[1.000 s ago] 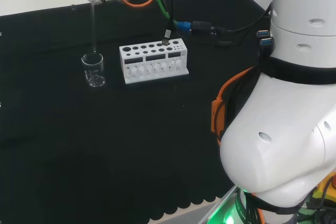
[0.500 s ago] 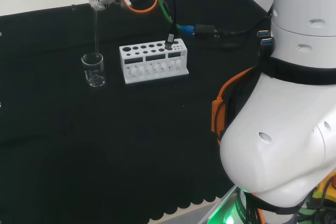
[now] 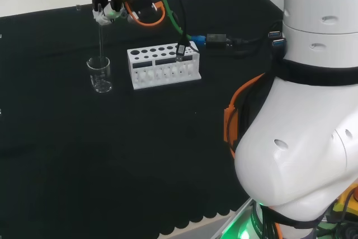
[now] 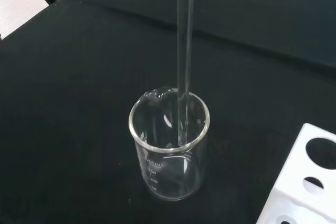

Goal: Stir in the beaker to the left of the white test tube rack with the glass rod.

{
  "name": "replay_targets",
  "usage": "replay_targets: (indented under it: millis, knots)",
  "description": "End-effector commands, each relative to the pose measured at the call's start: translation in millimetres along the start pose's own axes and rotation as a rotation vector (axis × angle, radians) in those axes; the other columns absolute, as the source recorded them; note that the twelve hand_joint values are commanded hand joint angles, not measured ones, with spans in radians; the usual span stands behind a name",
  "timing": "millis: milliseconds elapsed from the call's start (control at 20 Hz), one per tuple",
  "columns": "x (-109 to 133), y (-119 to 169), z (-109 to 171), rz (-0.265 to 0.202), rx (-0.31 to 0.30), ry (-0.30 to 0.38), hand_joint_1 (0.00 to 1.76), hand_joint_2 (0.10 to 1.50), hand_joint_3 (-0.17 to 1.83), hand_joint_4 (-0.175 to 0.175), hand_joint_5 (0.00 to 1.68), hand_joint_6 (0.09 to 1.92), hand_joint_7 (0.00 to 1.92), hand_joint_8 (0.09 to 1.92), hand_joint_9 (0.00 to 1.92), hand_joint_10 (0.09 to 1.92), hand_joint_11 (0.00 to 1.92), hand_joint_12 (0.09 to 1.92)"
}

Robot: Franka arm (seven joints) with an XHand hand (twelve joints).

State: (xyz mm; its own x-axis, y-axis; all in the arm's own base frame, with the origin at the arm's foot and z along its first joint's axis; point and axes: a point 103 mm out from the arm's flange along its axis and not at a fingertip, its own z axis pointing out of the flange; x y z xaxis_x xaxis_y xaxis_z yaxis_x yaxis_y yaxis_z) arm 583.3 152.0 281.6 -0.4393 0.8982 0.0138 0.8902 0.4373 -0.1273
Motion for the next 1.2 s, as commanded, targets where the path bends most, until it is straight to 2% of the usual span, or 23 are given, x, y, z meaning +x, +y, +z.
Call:
replay_targets:
  millis: [50,500,700,1200]
  knots:
    - [6,8,13,-0.022,0.005,0.008,1.23,1.04,-0.17,-0.175,1.41,0.28,1.74,0.4,1.85,0.37,1.67,0.73]
    - [5,18,25,-0.033,0.01,0.019,1.23,1.04,-0.17,-0.175,1.41,0.28,1.74,0.4,1.85,0.37,1.67,0.73]
    - [4,29,26,-0.037,0.033,0.017,1.23,1.04,-0.17,-0.175,1.41,0.28,1.74,0.4,1.85,0.37,1.67,0.74]
    - [-17,38,28,-0.018,0.032,0.028,1.23,1.04,-0.17,-0.175,1.4,0.29,1.73,0.4,1.84,0.37,1.67,0.74]
